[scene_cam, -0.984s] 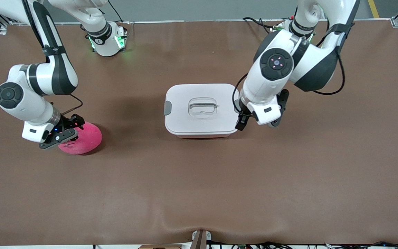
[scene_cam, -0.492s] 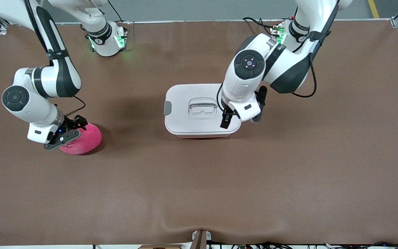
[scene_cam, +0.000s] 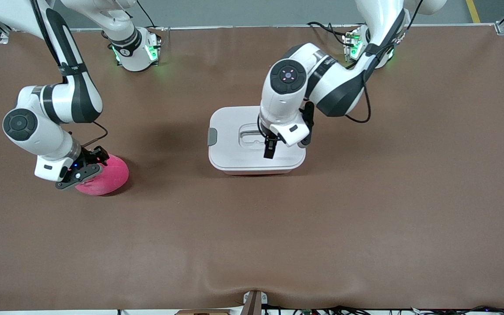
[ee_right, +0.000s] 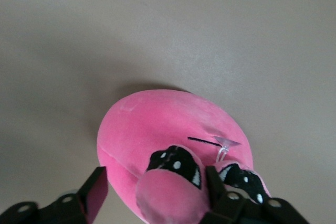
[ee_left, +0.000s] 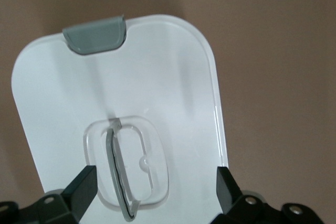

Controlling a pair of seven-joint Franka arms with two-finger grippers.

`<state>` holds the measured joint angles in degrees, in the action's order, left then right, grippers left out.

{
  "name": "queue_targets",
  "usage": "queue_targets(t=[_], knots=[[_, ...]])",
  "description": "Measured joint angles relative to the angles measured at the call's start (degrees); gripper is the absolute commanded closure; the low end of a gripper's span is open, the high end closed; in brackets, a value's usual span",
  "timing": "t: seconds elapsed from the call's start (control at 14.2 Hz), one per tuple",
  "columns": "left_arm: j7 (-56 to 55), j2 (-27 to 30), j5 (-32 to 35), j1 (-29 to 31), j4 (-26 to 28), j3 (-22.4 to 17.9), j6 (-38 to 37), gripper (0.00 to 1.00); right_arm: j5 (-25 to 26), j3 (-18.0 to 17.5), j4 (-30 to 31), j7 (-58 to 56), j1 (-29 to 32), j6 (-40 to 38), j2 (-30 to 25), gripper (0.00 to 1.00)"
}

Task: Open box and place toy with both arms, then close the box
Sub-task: 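Grasp the lid handle with the left gripper while the right gripper grasps the toy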

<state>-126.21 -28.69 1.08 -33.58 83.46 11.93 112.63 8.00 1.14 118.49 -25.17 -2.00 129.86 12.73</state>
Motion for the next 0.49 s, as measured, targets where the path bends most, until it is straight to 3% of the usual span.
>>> queue_targets(t=[0.49], knots=[[-10.39, -2.17, 4.18, -4.31, -0.06, -0.11, 2.28, 0.0, 0.85, 0.25, 0.92, 0.0, 0.03, 0.15, 0.32, 0.37]])
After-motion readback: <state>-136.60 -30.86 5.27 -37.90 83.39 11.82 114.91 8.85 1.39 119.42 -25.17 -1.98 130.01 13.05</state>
